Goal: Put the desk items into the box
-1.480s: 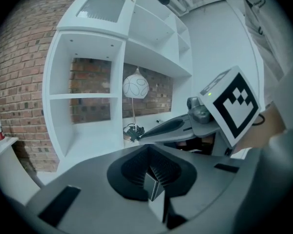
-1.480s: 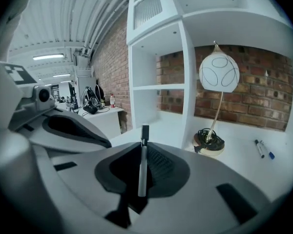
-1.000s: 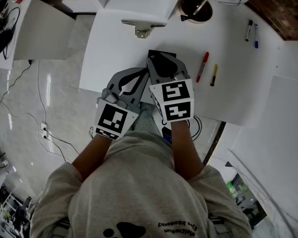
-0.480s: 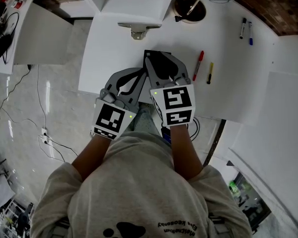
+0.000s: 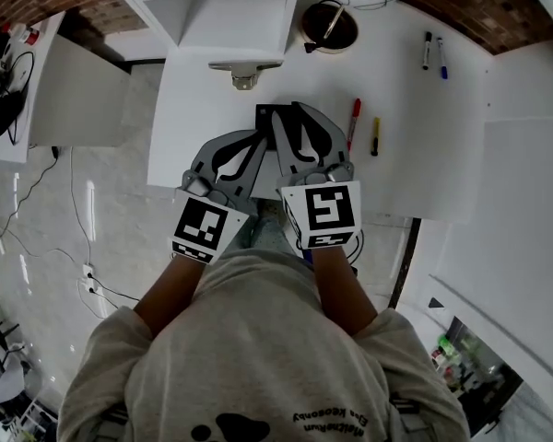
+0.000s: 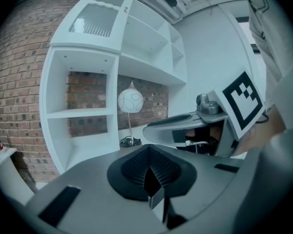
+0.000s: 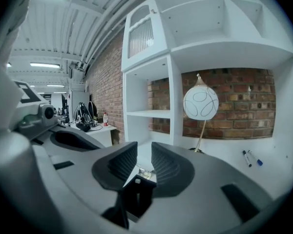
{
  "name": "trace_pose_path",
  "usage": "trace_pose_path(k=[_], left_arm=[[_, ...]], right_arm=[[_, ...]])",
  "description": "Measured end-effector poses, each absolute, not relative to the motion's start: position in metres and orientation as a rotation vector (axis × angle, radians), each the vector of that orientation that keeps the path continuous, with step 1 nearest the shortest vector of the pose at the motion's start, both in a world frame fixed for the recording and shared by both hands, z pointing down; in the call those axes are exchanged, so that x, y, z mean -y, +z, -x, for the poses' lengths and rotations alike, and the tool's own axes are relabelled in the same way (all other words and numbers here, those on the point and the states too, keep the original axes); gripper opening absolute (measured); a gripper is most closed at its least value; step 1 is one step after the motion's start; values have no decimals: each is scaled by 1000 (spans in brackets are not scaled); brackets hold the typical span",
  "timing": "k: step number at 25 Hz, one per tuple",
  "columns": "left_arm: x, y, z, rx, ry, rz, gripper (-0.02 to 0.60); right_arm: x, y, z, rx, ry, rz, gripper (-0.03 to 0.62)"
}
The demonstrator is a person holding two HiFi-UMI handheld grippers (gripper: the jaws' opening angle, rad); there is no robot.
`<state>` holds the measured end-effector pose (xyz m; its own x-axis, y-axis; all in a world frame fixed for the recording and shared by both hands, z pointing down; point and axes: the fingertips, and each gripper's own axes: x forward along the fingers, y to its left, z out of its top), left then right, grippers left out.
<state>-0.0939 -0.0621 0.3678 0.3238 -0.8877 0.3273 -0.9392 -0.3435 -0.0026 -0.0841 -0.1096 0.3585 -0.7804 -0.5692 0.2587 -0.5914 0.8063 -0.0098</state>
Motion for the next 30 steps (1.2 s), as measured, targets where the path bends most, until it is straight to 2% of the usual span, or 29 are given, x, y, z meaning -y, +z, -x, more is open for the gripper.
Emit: trace_pose_path(k=[14, 30], left_arm=[[66, 307, 70, 1645, 327, -2583, 6], [65, 289, 6, 1477, 316, -2734, 6]], right_arm=[[90, 294, 49, 2779, -12, -1125, 20], [78, 270, -28, 2672, -85, -1374, 18]])
